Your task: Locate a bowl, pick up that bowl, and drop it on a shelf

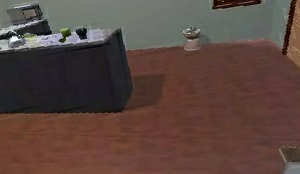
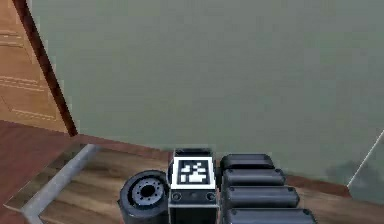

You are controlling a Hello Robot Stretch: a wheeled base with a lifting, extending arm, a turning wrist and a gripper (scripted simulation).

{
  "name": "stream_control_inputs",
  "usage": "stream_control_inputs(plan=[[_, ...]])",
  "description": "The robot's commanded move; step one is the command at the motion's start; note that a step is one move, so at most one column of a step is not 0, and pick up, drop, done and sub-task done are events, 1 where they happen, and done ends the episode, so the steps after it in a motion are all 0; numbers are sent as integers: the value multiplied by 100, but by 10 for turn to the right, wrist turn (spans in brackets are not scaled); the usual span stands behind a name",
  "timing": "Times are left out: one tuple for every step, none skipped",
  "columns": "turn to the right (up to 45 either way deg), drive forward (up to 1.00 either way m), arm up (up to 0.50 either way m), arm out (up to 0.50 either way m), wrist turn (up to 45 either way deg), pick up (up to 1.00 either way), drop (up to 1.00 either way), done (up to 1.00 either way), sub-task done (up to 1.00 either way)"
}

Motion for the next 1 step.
stream_control_inputs(plan=[[-420,0,0,0,0,0,0,0,0]])
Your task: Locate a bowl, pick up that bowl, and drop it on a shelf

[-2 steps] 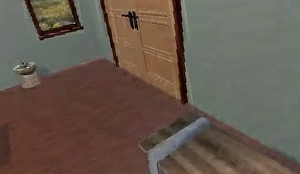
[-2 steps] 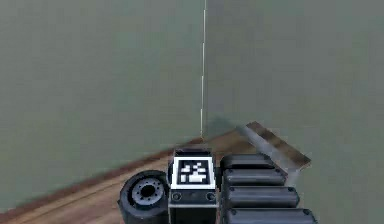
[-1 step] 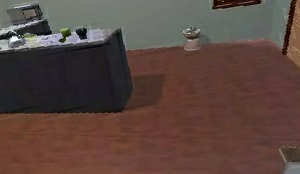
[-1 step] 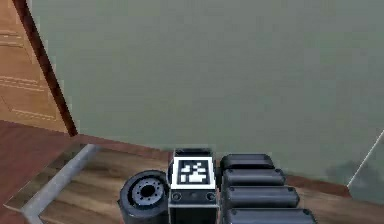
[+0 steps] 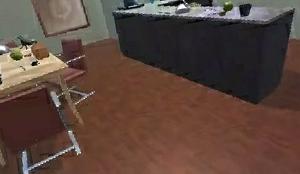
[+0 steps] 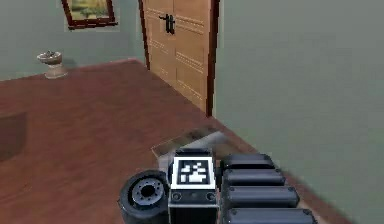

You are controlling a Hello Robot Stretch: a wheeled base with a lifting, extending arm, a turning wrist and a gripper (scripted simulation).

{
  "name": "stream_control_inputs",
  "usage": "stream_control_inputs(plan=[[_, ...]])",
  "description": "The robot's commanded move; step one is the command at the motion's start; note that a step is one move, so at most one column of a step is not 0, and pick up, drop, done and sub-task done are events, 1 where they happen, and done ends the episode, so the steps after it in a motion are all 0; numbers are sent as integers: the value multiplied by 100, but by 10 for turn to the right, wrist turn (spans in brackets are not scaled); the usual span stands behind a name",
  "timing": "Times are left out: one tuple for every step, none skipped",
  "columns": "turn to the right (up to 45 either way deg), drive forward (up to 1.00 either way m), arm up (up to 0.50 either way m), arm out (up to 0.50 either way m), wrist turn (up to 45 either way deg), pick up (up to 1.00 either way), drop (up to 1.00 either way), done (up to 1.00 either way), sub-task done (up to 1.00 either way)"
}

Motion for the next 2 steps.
stream_control_inputs(plan=[[450,0,0,0,0,0,0,0,0],[90,0,0,0,0,0,0,0,0]])
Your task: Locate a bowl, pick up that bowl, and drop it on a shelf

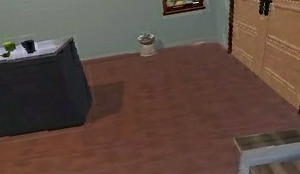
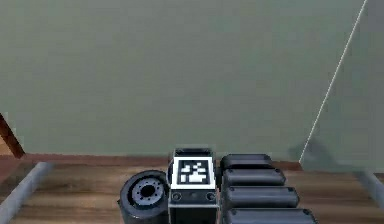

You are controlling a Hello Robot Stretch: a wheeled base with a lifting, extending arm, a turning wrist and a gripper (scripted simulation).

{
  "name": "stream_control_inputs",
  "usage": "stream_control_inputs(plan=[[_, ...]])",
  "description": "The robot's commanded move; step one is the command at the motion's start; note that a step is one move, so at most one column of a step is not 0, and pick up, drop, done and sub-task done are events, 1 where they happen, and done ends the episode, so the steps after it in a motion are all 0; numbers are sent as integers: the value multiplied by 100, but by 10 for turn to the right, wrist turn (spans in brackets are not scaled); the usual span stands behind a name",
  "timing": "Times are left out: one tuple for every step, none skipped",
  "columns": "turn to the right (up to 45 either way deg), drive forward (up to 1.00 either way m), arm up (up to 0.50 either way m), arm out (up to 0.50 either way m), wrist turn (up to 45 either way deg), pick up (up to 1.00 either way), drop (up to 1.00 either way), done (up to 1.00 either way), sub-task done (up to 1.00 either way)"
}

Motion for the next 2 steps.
stream_control_inputs(plan=[[0,20,0,0,0,0,0,0,0],[180,0,0,0,0,0,0,0,0]])
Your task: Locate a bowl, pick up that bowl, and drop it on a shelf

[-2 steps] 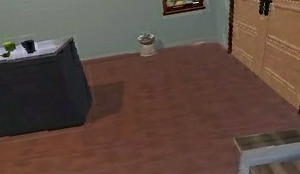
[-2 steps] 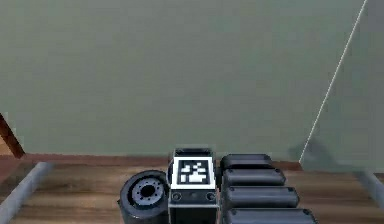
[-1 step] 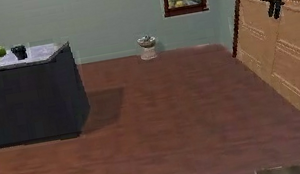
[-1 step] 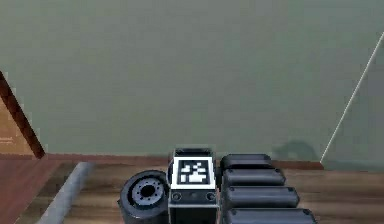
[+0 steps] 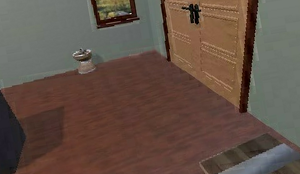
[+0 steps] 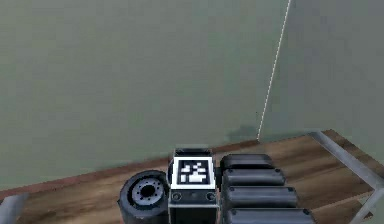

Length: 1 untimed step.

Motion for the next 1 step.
stream_control_inputs(plan=[[0,0,0,22,0,0,0,0,0]])
